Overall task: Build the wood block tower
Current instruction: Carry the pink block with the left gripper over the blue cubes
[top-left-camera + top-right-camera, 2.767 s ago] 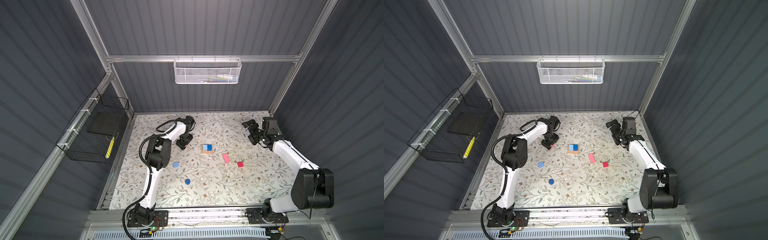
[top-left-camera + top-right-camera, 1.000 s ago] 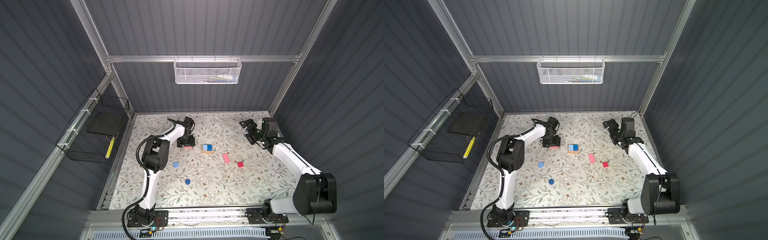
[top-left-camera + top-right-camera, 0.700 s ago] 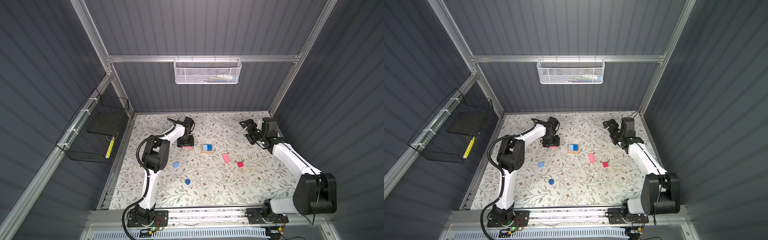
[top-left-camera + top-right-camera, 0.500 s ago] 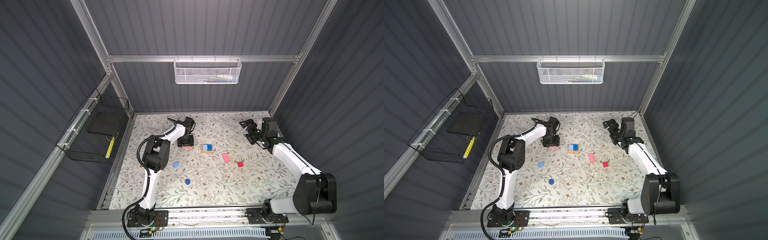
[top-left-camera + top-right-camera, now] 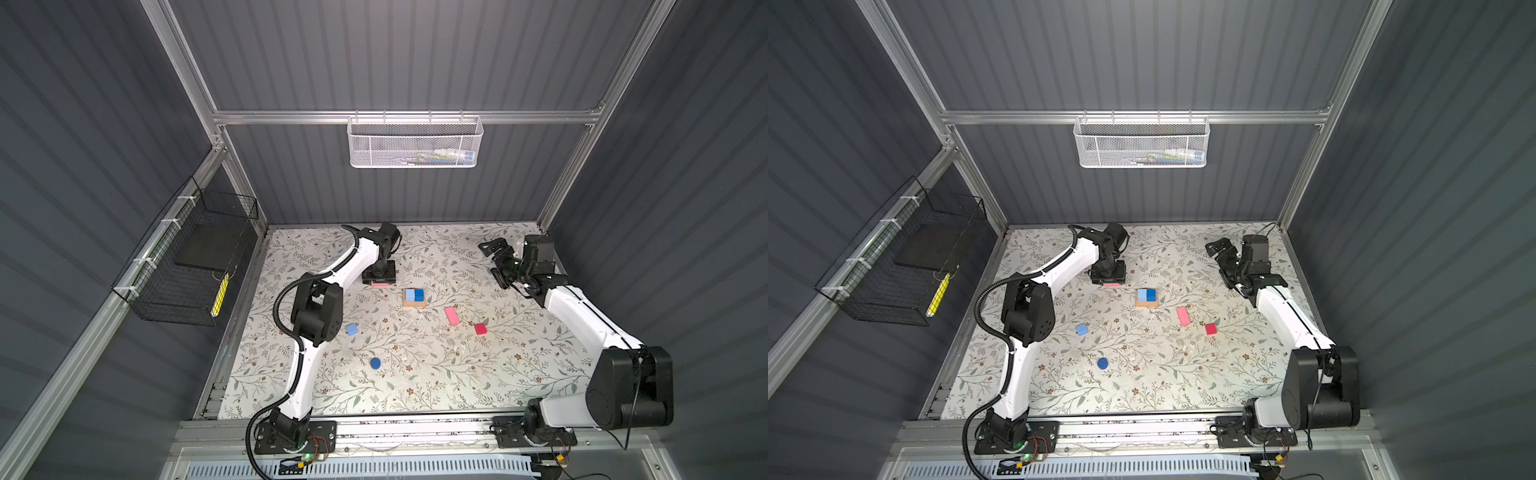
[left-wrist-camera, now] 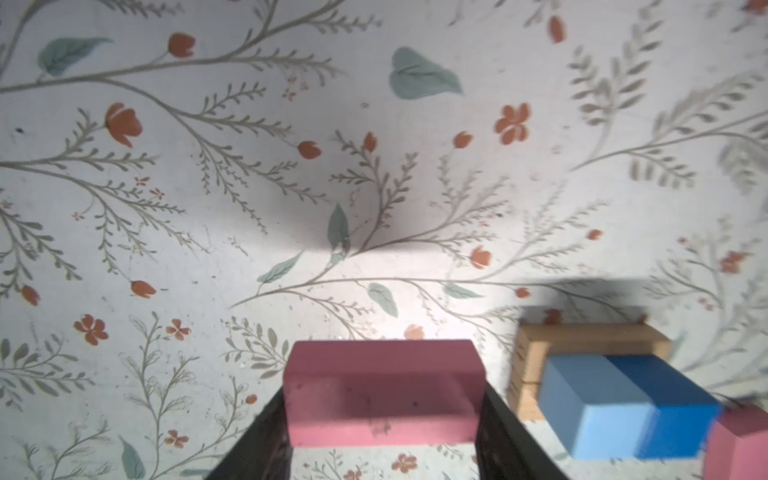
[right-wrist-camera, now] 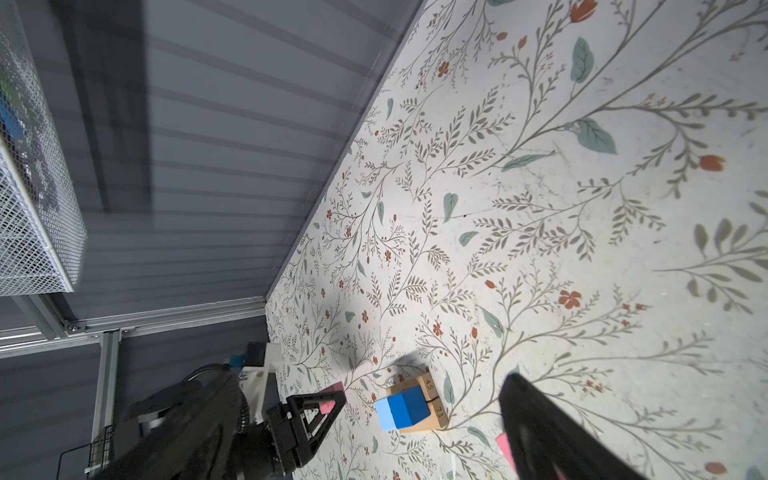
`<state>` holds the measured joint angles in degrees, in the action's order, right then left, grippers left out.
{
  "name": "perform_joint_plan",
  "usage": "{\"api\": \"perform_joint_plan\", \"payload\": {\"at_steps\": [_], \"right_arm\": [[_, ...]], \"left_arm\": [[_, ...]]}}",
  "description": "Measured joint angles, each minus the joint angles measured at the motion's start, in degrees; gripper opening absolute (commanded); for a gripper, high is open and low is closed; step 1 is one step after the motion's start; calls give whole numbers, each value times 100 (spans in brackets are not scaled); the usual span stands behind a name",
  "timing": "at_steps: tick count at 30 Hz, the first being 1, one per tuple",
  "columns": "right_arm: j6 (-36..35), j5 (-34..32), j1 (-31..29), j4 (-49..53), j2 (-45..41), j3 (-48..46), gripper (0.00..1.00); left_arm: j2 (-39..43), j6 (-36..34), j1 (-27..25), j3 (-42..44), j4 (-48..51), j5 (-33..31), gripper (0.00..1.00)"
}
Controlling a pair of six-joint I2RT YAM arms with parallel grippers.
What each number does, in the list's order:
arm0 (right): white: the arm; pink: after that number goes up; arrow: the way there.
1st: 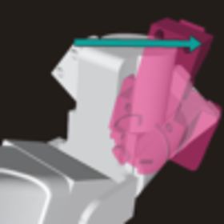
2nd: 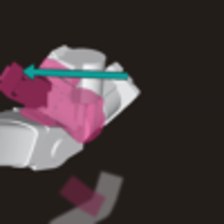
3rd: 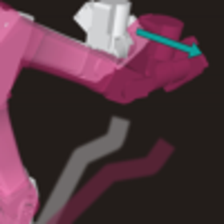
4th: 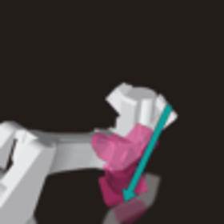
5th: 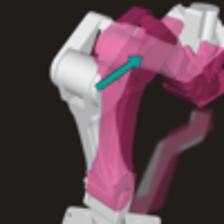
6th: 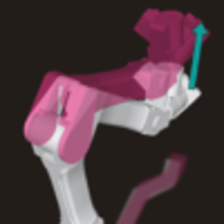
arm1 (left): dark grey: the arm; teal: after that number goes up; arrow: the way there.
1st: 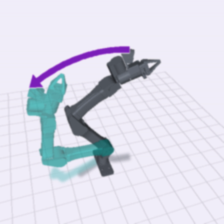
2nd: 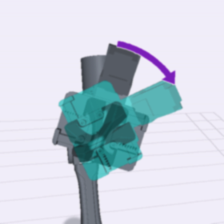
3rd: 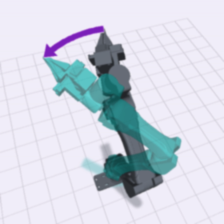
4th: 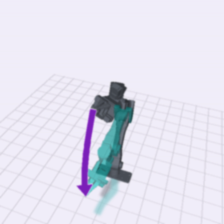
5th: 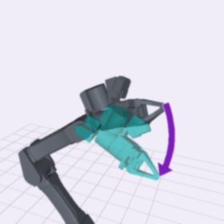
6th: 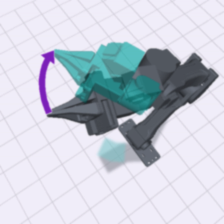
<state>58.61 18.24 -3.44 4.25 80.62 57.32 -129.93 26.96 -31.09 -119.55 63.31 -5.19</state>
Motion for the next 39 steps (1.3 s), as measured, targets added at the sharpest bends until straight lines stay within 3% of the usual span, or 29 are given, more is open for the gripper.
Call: {"api": "perform_joint_plan", "payload": {"at_steps": [8,39], "right_arm": [[-13,0,-11,-59,0,-24,99],[-118,0,-11,-103,11,-103,99]], "left_arm": [[0,330,-555,-909,505,52,50],[-603,1069,-1091,-984,177,245,49]]}}
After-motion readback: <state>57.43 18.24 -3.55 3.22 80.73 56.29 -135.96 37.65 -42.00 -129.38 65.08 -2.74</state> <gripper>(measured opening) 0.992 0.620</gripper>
